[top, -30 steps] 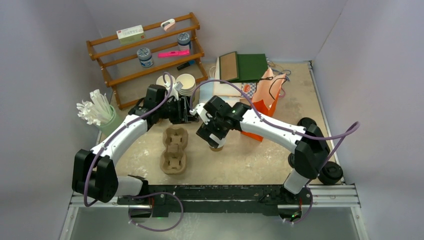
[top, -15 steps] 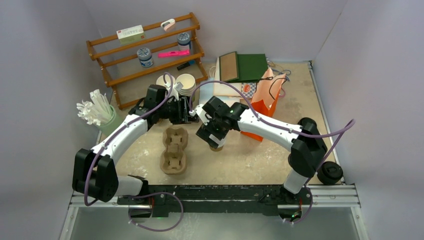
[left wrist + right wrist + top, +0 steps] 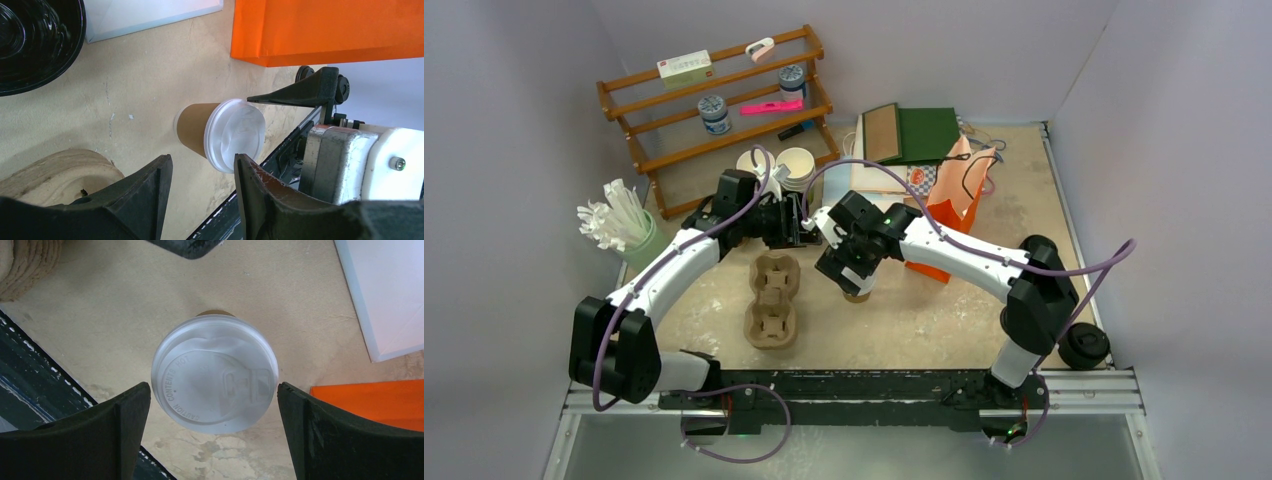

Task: Pack the takeout coffee
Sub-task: Close the cup lid on the coffee cup.

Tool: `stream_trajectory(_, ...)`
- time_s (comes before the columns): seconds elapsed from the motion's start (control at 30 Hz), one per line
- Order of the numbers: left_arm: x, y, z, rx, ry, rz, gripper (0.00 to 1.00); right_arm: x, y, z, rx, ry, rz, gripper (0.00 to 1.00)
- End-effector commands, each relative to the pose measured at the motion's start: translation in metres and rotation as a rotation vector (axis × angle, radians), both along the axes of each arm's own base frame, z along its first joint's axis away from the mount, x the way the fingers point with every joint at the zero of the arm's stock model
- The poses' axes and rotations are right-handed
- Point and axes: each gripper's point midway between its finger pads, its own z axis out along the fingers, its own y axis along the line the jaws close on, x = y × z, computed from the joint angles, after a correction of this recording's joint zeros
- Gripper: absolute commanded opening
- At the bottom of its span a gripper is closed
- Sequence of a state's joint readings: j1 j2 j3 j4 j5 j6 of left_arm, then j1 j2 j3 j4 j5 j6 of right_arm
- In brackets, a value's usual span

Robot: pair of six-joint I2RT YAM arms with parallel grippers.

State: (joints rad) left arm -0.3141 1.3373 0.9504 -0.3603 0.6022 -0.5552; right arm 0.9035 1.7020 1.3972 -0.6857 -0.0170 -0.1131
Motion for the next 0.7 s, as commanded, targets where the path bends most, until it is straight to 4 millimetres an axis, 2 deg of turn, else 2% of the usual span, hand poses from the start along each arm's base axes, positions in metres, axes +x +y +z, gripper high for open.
stream_trajectory(0.0,0.001,-0.001,0.002,-0.011,-0.027,-0.025,0.51,0.001,0.003,0.016,0.018,-0.022,0.006,0.97)
stream_trajectory(0.27,0.0,-0.001,0.001,-0.009,-0.024,-0.025,0.51,0.0,0.003,0.01,0.003,-0.011,0.01,0.83)
stream_trajectory(0.57,0.0,-0.001,0.001,-0.01,-0.023,-0.024,0.51,-0.003,-0.001,0.002,-0.01,-0.001,0.007,0.82)
stream_trajectory(0.67,0.0,-0.002,0.001,-0.011,-0.022,-0.024,0.51,-0.005,-0.005,-0.003,-0.019,0.002,0.003,0.79)
